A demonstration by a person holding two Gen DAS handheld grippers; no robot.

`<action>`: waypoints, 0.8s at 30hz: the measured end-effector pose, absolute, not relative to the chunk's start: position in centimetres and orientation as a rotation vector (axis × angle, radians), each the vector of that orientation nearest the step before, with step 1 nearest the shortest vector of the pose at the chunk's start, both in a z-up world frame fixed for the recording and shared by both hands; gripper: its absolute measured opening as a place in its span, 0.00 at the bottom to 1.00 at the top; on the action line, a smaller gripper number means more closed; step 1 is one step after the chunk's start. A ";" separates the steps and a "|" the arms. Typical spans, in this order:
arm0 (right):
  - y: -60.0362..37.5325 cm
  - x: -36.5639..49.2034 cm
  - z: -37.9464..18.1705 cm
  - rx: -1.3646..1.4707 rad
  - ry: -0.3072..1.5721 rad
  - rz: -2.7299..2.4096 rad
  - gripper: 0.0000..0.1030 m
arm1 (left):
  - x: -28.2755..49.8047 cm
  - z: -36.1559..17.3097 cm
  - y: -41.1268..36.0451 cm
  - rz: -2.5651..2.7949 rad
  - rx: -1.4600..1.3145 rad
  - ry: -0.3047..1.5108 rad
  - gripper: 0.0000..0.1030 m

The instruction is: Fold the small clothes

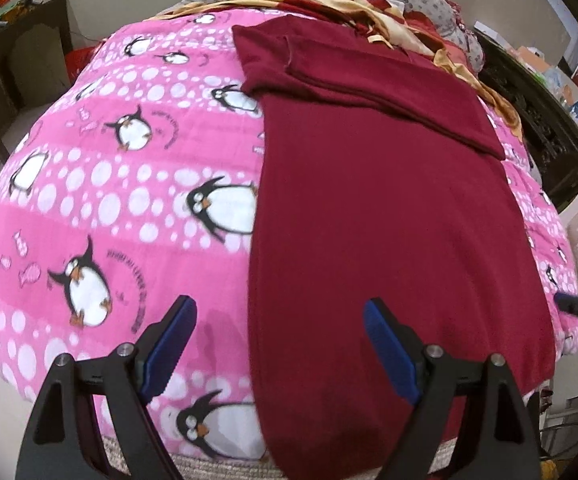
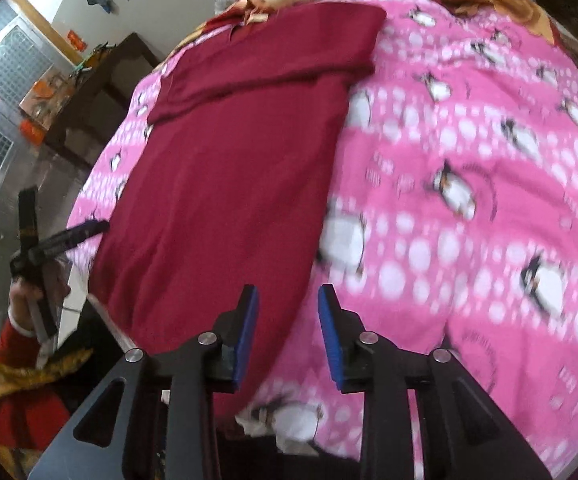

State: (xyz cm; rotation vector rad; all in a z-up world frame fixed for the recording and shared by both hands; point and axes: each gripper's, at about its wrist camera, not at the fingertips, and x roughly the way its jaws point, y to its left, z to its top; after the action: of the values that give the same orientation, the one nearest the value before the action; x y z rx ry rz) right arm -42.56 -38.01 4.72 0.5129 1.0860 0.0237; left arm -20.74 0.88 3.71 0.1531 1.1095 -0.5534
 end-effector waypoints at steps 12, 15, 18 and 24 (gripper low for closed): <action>-36.1 -44.3 2.1 0.651 1.072 0.056 0.55 | -21.5 3.0 1.9 -0.550 0.155 1.142 0.86; -35.8 -44.1 2.8 0.625 1.063 0.063 0.47 | -22.0 3.2 1.8 -0.560 0.171 1.142 0.86; -34.9 -43.7 4.5 0.507 1.047 0.082 0.35 | -22.5 3.2 1.9 -0.575 0.178 1.154 0.86; -36.0 -43.9 4.2 0.495 1.063 0.057 0.33 | -23.4 2.6 2.1 -0.596 0.191 1.184 0.86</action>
State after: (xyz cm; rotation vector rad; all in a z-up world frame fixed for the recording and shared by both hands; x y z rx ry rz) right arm -43.91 -35.99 4.15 0.4946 1.0629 0.0574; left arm -23.41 2.11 2.59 0.1912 1.1842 -0.5961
